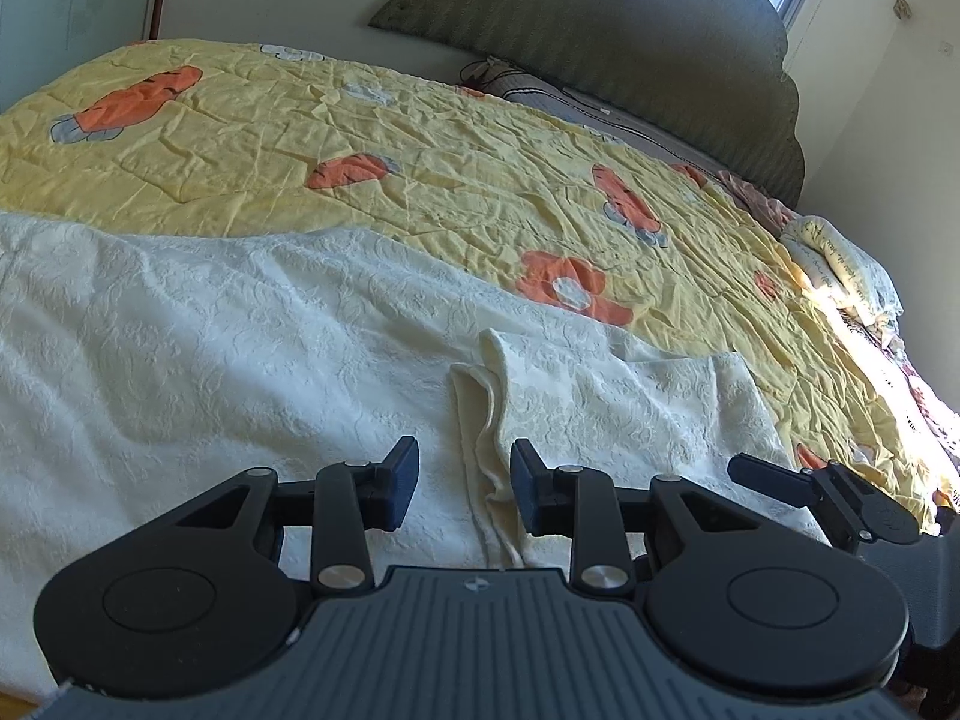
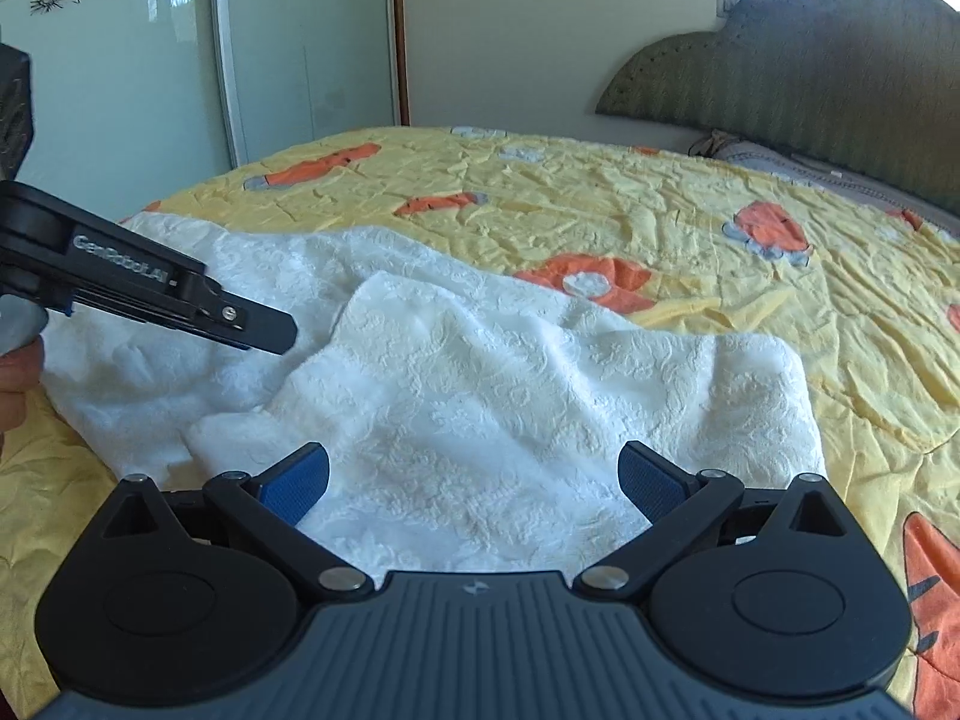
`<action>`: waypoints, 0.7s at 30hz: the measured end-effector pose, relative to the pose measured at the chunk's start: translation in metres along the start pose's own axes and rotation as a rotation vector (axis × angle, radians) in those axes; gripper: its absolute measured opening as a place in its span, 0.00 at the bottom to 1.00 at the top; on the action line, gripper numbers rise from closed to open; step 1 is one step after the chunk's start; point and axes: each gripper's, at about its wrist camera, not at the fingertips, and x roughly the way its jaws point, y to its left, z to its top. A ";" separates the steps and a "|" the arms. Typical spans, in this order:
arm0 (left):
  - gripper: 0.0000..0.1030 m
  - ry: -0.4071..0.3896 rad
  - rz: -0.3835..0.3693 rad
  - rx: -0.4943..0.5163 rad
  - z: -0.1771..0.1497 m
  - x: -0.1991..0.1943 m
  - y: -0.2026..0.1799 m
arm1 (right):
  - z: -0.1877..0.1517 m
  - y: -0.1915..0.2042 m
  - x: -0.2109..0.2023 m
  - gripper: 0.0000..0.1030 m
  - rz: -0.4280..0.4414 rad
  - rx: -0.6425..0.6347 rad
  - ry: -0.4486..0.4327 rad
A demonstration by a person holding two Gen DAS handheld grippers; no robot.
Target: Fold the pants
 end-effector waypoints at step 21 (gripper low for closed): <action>0.10 0.024 -0.193 -0.113 0.026 0.047 -0.001 | -0.001 0.011 0.013 1.00 -0.061 0.014 -0.017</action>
